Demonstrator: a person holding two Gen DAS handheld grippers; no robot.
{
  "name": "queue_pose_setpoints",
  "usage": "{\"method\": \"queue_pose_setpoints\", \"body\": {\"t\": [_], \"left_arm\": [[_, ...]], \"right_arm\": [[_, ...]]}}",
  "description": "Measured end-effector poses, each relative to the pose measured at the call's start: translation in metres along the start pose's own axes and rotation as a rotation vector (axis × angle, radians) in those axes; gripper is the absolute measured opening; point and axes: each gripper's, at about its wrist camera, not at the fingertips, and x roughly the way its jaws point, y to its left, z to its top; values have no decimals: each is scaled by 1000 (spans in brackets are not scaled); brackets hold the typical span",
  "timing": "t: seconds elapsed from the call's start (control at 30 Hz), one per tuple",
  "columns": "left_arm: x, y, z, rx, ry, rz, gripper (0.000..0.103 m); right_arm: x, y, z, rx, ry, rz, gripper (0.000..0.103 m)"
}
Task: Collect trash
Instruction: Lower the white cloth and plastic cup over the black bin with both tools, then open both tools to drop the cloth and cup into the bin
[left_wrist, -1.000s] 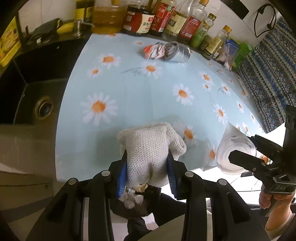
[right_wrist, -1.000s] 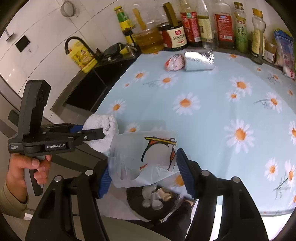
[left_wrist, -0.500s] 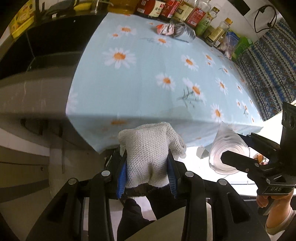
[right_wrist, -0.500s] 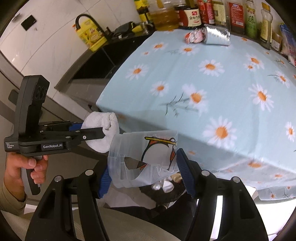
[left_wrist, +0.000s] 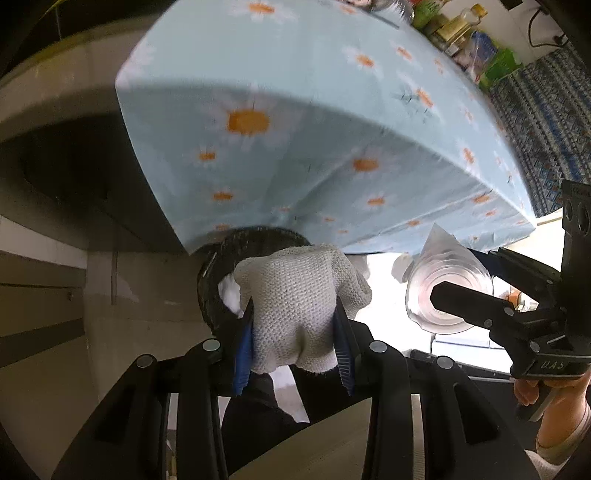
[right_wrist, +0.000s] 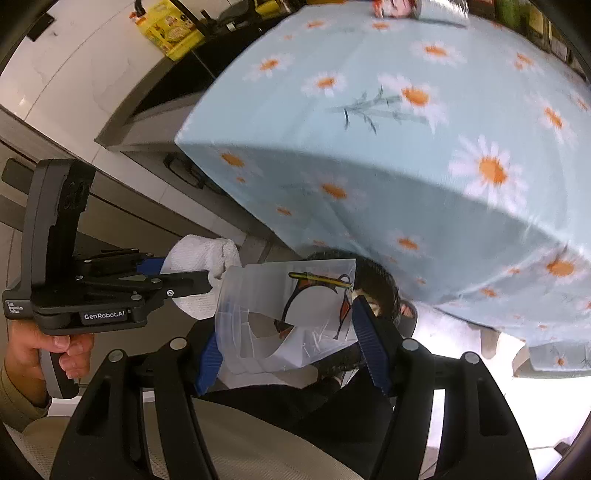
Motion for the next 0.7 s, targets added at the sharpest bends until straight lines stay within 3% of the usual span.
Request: {"method": "queue_pose_setpoints", "body": {"t": [0.37, 0.7], "left_arm": [[33, 12, -11, -51, 60, 3, 36], [52, 20, -10, -86, 98, 4, 36]], "right_arm": [[37, -13, -13, 50, 94, 15, 64], [54, -25, -17, 77, 125, 26, 64]]}}
